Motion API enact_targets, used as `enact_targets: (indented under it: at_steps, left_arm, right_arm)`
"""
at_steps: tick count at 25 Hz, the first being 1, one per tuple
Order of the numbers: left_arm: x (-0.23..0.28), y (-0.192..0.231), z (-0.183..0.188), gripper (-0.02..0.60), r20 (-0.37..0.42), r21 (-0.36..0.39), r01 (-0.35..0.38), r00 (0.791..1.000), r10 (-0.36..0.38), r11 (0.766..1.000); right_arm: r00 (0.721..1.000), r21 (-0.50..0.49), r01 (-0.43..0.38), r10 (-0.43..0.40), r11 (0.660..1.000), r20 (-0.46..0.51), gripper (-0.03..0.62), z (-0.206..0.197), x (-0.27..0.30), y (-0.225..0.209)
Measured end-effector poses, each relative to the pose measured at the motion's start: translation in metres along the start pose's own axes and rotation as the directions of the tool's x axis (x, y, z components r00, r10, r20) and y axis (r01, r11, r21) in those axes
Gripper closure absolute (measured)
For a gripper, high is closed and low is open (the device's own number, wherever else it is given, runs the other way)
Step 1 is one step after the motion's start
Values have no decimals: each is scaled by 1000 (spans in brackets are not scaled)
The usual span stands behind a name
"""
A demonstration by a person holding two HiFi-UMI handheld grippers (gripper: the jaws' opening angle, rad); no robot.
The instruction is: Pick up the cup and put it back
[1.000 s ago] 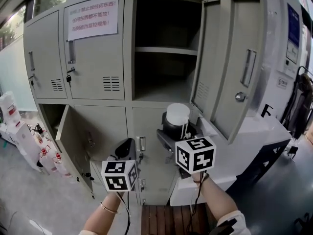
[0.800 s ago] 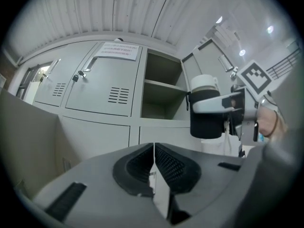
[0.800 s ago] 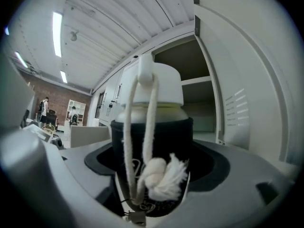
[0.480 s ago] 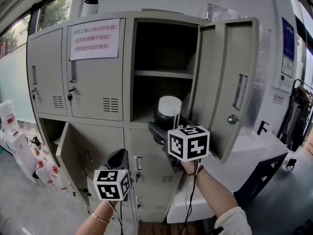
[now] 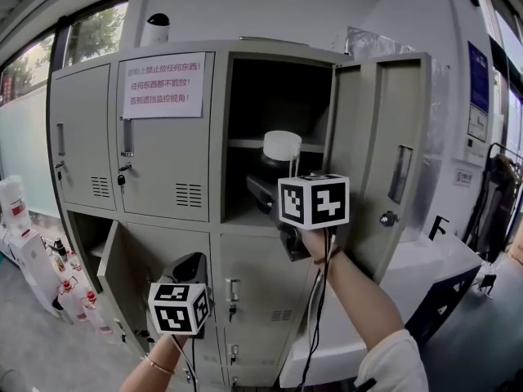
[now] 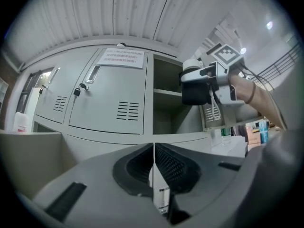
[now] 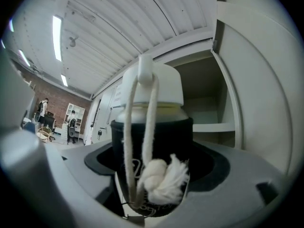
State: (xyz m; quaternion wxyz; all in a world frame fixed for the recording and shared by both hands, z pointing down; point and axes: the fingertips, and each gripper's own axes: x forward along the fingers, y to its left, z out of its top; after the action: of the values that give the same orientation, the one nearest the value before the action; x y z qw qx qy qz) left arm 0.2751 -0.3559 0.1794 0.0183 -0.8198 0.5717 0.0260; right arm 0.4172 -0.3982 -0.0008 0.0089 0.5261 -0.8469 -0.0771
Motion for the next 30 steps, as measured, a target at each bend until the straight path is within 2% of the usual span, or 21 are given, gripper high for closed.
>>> enact_targets:
  at_steps: [11,19,30]
  left_arm:
    - [24,-3,50,569,48,60,29,998,-32,998]
    - [40,2,74,569,93,56,23,995,-28,998]
    - [65,12,92,569,110,57,30,993,-36,998]
  right_arm:
    - [1000,17,5,-5,1000,13,184,51,20,-13]
    - [999,19,36,-36,999,25,183,77,38,-28]
    - [996,10,82,-82,997,30,183,101,72,-51]
